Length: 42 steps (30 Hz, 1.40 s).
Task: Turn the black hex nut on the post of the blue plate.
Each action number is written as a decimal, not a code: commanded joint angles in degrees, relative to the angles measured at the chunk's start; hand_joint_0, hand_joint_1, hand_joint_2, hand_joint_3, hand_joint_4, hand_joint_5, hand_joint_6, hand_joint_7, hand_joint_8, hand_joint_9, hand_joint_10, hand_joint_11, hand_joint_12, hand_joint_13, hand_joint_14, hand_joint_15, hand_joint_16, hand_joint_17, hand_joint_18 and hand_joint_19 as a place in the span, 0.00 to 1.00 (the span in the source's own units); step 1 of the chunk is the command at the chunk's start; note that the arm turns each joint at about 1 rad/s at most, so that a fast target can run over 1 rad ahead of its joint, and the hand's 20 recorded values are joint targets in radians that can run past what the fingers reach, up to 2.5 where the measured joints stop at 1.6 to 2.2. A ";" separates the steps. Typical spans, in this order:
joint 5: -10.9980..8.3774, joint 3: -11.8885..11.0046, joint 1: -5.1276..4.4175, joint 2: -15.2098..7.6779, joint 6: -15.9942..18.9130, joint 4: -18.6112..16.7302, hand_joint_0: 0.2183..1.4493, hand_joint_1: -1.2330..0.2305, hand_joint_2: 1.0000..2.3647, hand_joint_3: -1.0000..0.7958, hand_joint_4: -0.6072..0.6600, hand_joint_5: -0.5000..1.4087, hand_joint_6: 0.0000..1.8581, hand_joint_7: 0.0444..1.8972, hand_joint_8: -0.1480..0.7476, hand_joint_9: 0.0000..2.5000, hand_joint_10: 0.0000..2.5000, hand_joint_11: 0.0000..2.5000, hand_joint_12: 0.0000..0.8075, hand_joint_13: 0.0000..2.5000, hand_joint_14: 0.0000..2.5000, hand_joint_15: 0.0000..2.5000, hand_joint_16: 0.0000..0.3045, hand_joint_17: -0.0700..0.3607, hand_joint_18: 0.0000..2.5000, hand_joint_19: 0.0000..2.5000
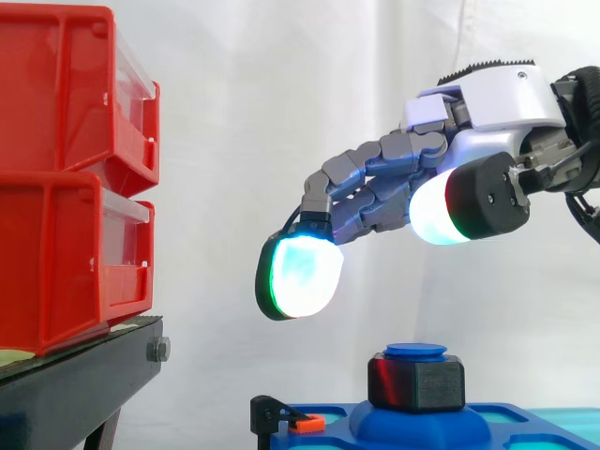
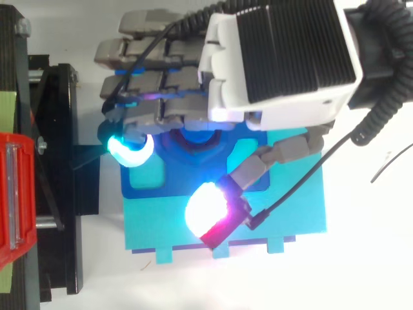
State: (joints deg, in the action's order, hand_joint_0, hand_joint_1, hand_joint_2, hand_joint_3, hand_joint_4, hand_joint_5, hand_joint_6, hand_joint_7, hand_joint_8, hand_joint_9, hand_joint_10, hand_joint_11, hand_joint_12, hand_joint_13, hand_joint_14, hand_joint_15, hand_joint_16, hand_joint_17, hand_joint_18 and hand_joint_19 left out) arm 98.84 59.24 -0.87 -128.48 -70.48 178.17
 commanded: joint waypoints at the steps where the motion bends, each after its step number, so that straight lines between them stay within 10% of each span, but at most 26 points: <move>1: -1.11 0.00 -0.80 -0.02 -0.01 0.08 0.21 0.56 0.00 0.28 0.66 0.17 0.27 0.47 0.45 0.13 0.00 0.00 0.46 0.03 0.00 0.00 0.18 0.46 0.00 0.04; 15: -3.39 2.29 -2.47 -0.02 -0.01 -0.98 0.21 0.50 0.00 0.28 0.66 0.17 0.27 0.47 0.46 0.14 0.00 0.00 0.46 0.03 0.00 0.00 0.19 0.46 0.00 0.03; 29: -4.18 3.43 -2.12 -0.02 -0.71 -0.72 0.25 0.27 0.00 0.28 0.60 0.14 0.27 0.47 0.42 0.11 0.00 0.00 0.44 0.04 0.00 0.00 0.18 0.44 0.01 0.01; 42: -4.36 3.43 -1.50 -0.02 -2.38 0.43 0.27 0.27 0.00 0.28 0.60 0.14 0.27 0.47 0.41 0.12 0.00 0.01 0.43 0.06 0.00 0.00 0.17 0.43 0.03 0.01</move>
State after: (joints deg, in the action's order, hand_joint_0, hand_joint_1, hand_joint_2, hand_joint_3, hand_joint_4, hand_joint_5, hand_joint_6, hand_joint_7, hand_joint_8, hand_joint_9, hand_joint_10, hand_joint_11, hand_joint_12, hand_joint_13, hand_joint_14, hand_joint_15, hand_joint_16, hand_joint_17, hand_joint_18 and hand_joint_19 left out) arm 94.49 62.66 -2.52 -128.49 -72.60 178.27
